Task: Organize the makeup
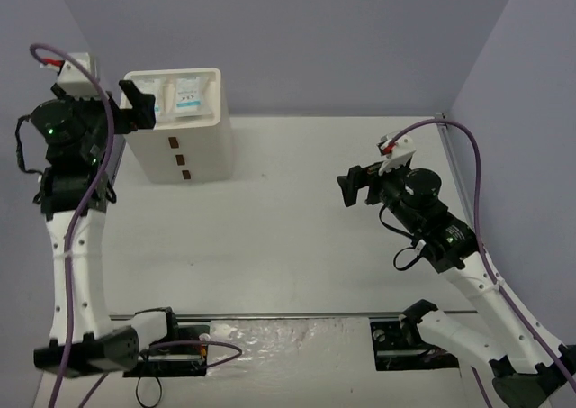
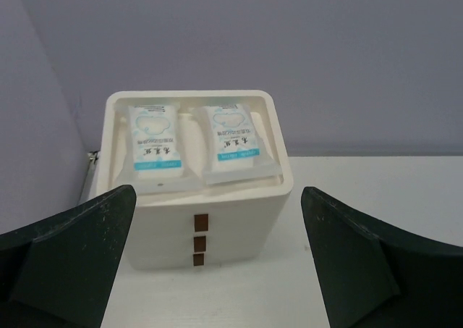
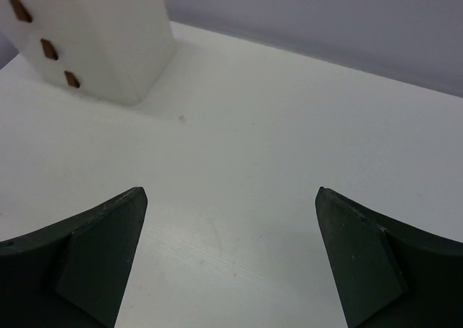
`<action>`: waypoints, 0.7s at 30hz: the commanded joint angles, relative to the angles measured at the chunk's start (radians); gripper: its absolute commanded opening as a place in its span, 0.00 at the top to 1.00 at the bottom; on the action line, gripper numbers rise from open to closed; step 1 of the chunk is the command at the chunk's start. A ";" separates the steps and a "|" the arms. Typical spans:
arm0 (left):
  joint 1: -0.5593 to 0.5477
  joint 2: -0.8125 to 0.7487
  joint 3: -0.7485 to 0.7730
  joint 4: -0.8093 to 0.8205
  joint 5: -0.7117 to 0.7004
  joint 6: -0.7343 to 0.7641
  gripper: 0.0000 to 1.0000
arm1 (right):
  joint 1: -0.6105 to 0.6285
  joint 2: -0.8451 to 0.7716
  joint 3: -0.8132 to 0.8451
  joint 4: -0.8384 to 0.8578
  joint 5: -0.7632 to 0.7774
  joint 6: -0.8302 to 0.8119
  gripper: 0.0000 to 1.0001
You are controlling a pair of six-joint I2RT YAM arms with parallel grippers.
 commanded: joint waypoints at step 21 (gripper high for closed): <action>-0.187 -0.685 -0.419 -0.586 -0.250 -0.014 0.03 | 0.019 -0.283 -0.105 -0.032 0.440 0.118 0.00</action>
